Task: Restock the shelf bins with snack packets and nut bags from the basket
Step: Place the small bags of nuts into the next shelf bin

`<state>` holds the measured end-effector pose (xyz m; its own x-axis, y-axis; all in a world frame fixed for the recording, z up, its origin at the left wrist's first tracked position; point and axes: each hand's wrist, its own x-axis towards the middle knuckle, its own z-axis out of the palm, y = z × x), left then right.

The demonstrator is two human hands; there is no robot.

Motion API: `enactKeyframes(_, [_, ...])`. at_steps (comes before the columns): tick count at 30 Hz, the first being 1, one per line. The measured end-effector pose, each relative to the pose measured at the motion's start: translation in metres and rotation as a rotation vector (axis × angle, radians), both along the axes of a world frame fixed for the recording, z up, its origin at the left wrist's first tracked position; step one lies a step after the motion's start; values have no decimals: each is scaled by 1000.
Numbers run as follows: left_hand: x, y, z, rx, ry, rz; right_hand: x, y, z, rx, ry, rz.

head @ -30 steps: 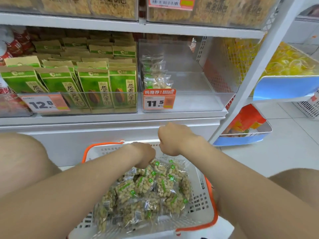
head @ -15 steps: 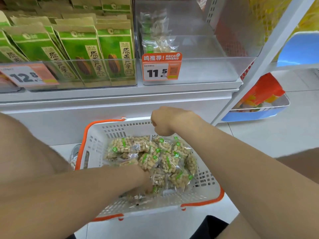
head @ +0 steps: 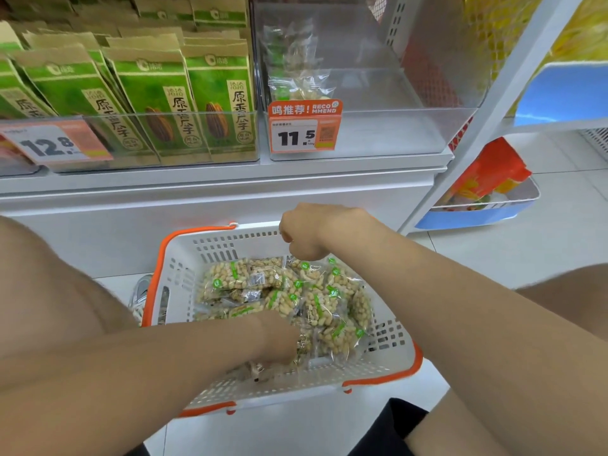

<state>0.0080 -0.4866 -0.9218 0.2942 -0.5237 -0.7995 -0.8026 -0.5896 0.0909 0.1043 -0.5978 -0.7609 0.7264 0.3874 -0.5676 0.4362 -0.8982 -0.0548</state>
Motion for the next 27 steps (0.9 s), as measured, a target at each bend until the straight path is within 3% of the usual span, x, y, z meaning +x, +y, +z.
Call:
enactKeyframes(6, [46, -11, 38, -324, 25, 372, 0, -1, 22, -7, 14, -12])
enactKeyframes(12, [92, -16, 93, -749, -48, 895, 2, -7, 49, -16, -177, -20])
enactKeyframes(19, [105, -13, 145, -1142, 13, 1621, 9, -26, 84, 240, -493, -185])
enactKeyframes(23, [110, -8, 180, -1145, 173, 1925, 8, -30, 101, 469, -448, -420])
enactKeyframes(27, [115, 0, 211, -1217, 577, 2026, 9, -27, 122, 968, -261, -675])
